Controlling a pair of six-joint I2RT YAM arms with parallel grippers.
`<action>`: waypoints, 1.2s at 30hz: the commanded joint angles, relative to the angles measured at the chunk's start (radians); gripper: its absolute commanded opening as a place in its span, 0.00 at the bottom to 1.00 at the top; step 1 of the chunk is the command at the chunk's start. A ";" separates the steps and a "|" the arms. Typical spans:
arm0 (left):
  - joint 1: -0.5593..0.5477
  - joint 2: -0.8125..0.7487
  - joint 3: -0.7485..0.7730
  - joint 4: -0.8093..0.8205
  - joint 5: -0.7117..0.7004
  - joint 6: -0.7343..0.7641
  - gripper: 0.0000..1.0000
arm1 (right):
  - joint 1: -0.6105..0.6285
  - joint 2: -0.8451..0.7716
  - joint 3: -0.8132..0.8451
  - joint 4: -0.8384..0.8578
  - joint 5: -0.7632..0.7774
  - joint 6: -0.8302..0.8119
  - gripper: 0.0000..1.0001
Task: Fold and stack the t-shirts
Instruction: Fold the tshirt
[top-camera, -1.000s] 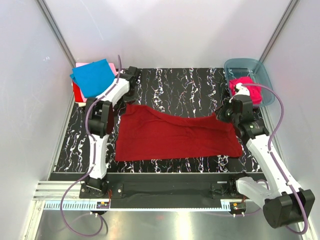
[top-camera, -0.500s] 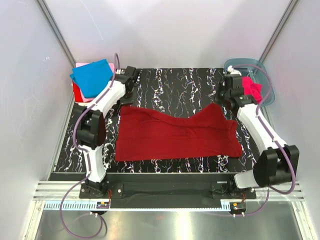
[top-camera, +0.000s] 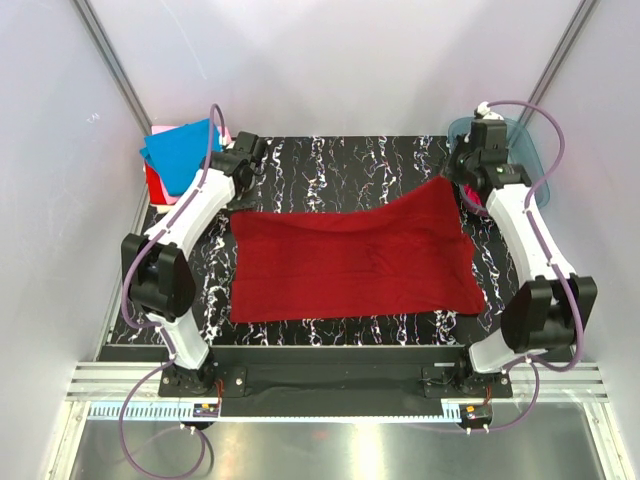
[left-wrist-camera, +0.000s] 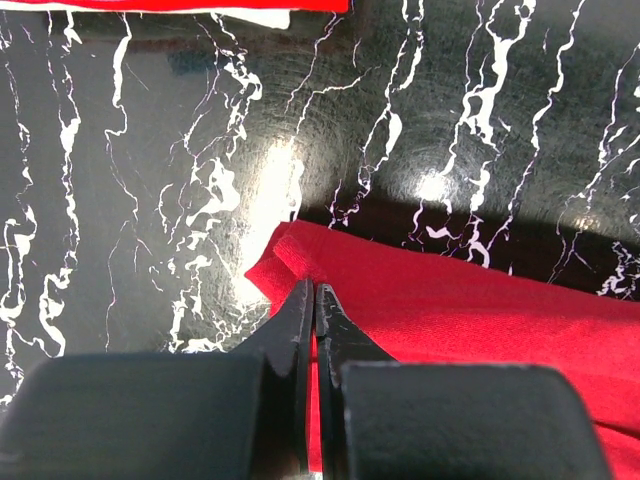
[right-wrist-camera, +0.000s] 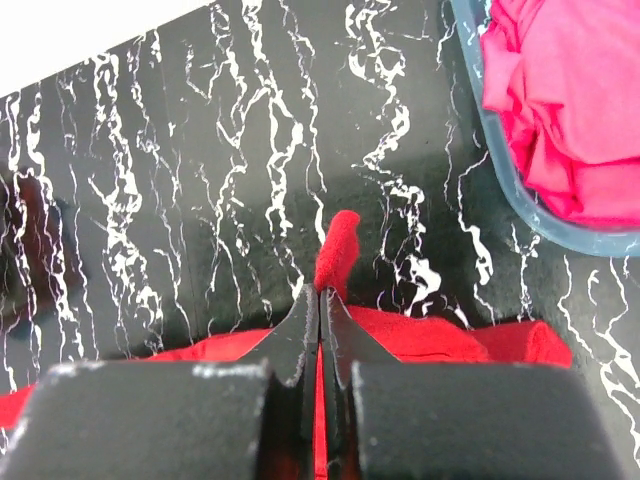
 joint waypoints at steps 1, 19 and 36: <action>0.004 -0.040 -0.013 -0.011 -0.040 0.018 0.00 | -0.015 0.029 0.083 -0.042 -0.069 0.000 0.00; 0.004 -0.186 -0.348 0.139 -0.002 0.012 0.00 | -0.108 -0.235 -0.271 -0.033 0.053 0.073 0.00; 0.001 -0.303 -0.589 0.201 0.033 -0.083 0.19 | -0.148 -0.364 -0.550 -0.116 0.210 0.317 0.49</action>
